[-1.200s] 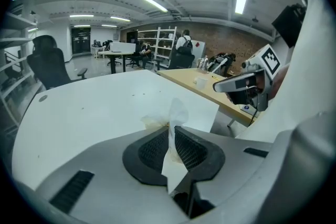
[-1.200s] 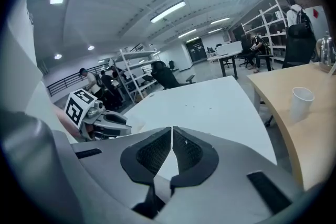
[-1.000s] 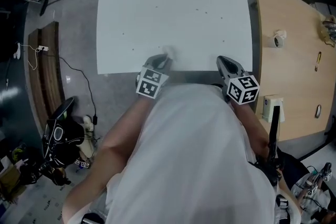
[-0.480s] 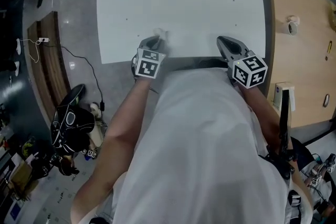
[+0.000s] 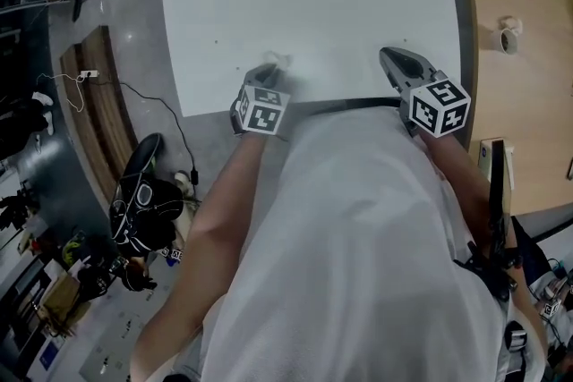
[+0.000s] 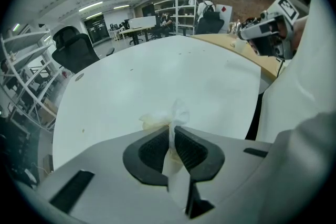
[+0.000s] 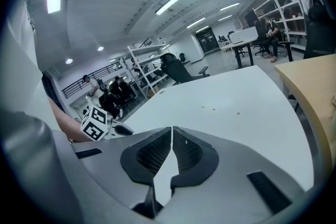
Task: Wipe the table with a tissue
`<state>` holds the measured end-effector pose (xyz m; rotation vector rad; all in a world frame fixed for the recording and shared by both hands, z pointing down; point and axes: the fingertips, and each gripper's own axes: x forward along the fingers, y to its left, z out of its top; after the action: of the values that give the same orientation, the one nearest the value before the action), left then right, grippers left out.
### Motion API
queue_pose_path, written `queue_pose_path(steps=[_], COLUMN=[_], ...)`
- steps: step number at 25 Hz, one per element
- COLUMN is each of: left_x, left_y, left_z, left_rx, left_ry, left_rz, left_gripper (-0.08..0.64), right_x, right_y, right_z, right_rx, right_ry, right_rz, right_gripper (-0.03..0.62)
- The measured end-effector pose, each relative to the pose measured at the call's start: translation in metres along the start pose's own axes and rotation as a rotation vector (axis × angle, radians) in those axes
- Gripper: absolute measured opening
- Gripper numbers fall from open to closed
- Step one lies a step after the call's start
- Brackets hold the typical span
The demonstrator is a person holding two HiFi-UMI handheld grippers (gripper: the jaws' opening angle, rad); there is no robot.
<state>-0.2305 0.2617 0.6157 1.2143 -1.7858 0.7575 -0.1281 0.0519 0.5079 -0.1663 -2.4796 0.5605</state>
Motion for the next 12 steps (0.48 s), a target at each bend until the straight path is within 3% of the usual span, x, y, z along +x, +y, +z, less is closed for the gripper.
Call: queue_pose_path(steps=[6, 12], left_x=[0.01, 0.023], left_y=[-0.02, -0.048], left_z=[0.018, 0.04], left_rx=[0.036, 0.109], left_ry=[0.01, 0.006], left_rz=[0.002, -0.048], left_gripper=[0.04, 0.04], right_x=[0.003, 0.002], right_y=[-0.013, -0.024], right_z=[0.0, 0.0], right_rx=[0.018, 0.023], right_ry=[0.009, 0.015], right_rz=[0.032, 0.049], right_gripper=[0.02, 0.02])
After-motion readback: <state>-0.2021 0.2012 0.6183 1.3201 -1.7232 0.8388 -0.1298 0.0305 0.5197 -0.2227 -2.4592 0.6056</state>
